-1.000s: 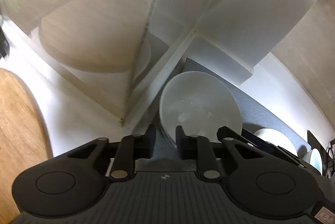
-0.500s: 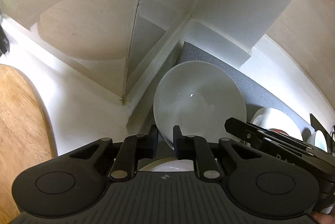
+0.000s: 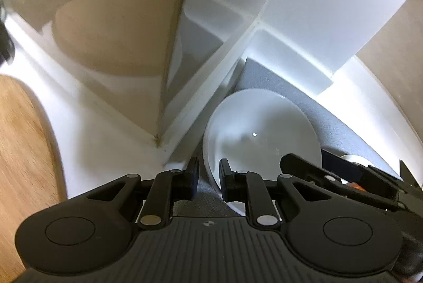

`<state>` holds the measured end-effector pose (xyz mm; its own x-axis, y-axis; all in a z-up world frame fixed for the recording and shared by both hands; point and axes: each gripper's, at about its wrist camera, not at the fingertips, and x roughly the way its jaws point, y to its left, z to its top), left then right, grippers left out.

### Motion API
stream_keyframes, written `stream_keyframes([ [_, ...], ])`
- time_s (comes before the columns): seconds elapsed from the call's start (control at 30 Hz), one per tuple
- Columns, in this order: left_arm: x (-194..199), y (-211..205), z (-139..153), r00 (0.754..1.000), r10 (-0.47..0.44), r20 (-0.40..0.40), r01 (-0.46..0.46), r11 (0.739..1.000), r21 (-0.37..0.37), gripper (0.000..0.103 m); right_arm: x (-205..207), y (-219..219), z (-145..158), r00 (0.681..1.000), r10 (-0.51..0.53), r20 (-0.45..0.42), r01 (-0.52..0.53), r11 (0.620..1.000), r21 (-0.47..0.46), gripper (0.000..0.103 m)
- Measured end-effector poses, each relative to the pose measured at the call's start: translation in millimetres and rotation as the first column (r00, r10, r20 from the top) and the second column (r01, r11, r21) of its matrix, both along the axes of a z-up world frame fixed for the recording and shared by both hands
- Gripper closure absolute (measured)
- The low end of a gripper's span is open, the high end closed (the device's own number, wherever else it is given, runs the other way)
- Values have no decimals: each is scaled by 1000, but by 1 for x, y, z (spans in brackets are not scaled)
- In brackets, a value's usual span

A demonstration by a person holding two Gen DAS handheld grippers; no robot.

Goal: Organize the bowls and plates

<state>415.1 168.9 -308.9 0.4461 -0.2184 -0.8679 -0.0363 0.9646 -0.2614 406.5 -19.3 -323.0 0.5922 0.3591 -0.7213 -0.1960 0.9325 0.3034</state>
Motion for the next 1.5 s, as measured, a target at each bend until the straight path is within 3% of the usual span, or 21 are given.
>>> stream_keyframes([
  [0.03, 0, -3, 0, 1000, -3, -4, 3, 1000, 9, 88, 0, 0, 0, 1000, 0, -3, 0, 1000, 3, 71],
  [0.13, -3, -11, 5, 1000, -15, -11, 16, 997, 70, 89, -1, -5, 3, 999, -34, -10, 34, 999, 8, 84],
  [0.27, -9, -8, 9, 1000, -2, -28, 4, 998, 58, 89, -3, -15, 2, 997, -55, -47, 58, 996, 70, 91],
  [0.87, -55, -60, 91, 995, -18, 95, 8, 995, 97, 89, -65, -70, 73, 994, -106, -16, 107, 982, 157, 91],
  [1.07, -76, -82, 113, 993, -23, 119, 16, 998, 65, 89, -88, -94, 103, 990, -135, 32, 128, 977, 170, 91],
  [1.5, -110, -169, 150, 981, -121, 151, 117, 992, 38, 89, -152, -179, 144, 963, -245, 108, 221, 955, 197, 90],
])
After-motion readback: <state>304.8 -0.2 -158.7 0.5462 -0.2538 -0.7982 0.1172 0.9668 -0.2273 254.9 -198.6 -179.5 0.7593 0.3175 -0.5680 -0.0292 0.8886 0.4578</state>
